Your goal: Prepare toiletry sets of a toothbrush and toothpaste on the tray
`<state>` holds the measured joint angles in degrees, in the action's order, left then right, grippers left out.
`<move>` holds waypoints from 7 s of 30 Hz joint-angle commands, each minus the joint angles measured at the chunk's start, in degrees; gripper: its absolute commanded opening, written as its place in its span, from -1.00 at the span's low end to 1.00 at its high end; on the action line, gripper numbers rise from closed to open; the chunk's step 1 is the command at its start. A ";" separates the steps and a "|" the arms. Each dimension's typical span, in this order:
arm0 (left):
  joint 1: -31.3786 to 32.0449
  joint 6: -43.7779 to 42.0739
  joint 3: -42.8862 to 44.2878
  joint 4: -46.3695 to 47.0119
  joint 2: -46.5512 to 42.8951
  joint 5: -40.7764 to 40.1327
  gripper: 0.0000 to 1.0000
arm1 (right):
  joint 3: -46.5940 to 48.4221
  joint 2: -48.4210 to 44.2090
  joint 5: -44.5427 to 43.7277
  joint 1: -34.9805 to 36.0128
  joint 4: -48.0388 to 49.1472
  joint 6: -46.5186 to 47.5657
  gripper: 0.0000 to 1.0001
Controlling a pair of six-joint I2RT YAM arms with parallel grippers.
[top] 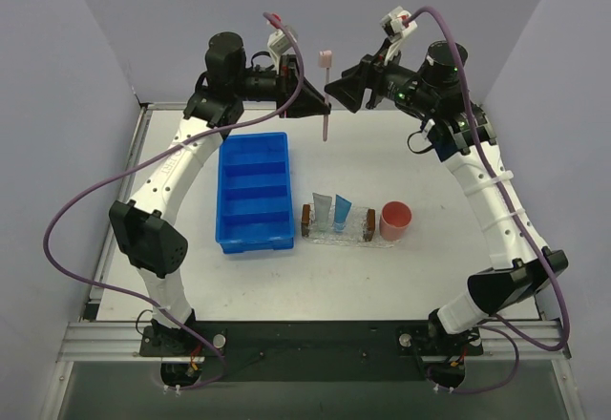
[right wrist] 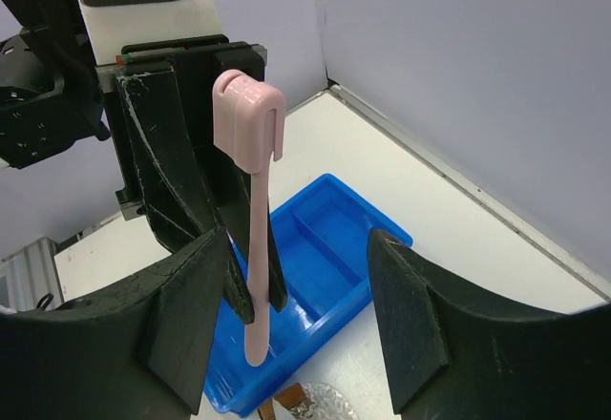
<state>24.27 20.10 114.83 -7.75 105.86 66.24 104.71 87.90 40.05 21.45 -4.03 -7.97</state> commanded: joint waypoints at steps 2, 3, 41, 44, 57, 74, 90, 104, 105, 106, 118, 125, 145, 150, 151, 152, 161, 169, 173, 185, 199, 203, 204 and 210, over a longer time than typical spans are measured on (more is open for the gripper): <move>0.69 2.93 -0.30 5.55 -1.89 3.98 -1.00 | 2.78 0.52 3.54 0.08 5.16 -1.35 0.07; 0.60 3.28 -0.74 6.42 -1.89 4.34 -1.00 | 3.05 0.69 4.06 0.08 5.18 -1.35 0.06; -0.27 6.27 -3.91 11.26 -1.98 5.13 -0.19 | 4.10 0.96 1.35 0.52 2.10 2.25 -1.00; -1.15 6.62 -4.26 11.44 -2.24 4.78 0.12 | 3.75 0.52 0.38 0.61 1.31 3.31 -1.00; -7.39 -0.93 -4.09 2.30 -3.03 1.18 0.32 | -9.75 -7.03 -4.89 -1.06 3.59 7.00 -1.00; -16.09 -13.32 2.33 -14.04 0.04 -17.10 0.26 | -45.18 -23.46 -12.19 -1.68 30.39 4.80 -1.00; -19.70 -17.55 -3.90 -18.18 -2.77 -21.94 0.25 | -63.39 -30.15 -15.45 -2.12 43.67 4.71 -1.00; -20.23 -16.32 -12.60 -17.04 -7.25 -23.26 0.25 | -70.16 -32.78 -14.83 -1.33 47.00 6.56 -1.00; -20.23 -16.32 -13.13 -17.04 -7.42 -23.78 0.25 | -71.82 -32.96 -14.74 -1.15 47.71 7.00 -1.00; -20.32 -16.58 -13.40 -17.12 -7.60 -23.96 0.25 | -72.44 -33.23 -14.39 -0.98 48.76 7.26 -1.00; -20.67 -19.39 -16.30 -18.79 -9.09 -24.23 0.25 | -77.81 -34.29 -14.74 1.57 53.69 7.44 -1.00; -21.90 -19.75 -16.65 -19.59 -8.57 -23.88 0.25 | -79.92 -34.55 -14.65 2.28 56.06 8.93 -1.00; -22.60 -24.23 -18.06 -21.96 -9.19 -23.79 0.25 | -83.17 -33.67 -13.25 3.07 60.81 10.78 -1.00; -22.60 -24.84 -17.62 -22.31 -9.01 -24.14 0.25 | -83.35 -33.32 -13.33 3.16 61.51 10.96 -1.00; -22.52 -25.02 -17.71 -22.48 -9.01 -24.14 0.25 | -83.52 -33.32 -13.33 3.16 61.69 10.96 -1.00; -22.51 -25.19 -17.71 -22.75 -9.01 -24.22 0.25 | -83.61 -33.32 -13.25 3.07 62.04 10.96 -1.00; -22.51 -25.81 -18.06 -23.10 -9.10 -24.40 0.25 | -84.31 -32.79 -13.51 3.24 63.36 10.43 -1.00; -22.43 -27.04 -18.41 -23.89 -9.01 -24.67 0.25 | -85.19 -32.70 -13.69 3.42 63.89 10.25 -1.00; -22.43 -27.13 -18.41 -24.24 -9.18 -24.84 0.25 | -84.32 -32.88 -13.95 3.42 63.01 9.99 -1.00; -22.43 -23.97 -16.83 -21.18 -10.41 -18.96 0.21 | -70.53 -37.27 -15.97 4.74 42.74 11.30 -1.00; -20.84 -16.75 -15.86 -21.15 -12.79 -22.72 0.15 | -50.04 -34.46 -21.41 2.55 11.18 12.80 -1.00; -20.93 -21.40 -16.12 -25.12 -12.79 -30.01 0.15 | -49.86 -36.12 -21.42 2.02 7.55 13.06 -1.00; -21.11 -23.07 -16.82 -25.47 -13.31 -31.33 0.15 | -50.38 -37.09 -21.33 2.01 7.20 13.59 -1.00; -23.30 -23.79 -19.55 -25.83 -14.10 -32.14 0.15 | -50.30 -39.11 -21.25 1.31 1.40 14.21 -1.00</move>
<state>2.44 -1.48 95.50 -32.36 94.72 36.58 53.12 51.40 19.07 23.42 0.84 5.56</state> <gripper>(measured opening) 0.573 0.040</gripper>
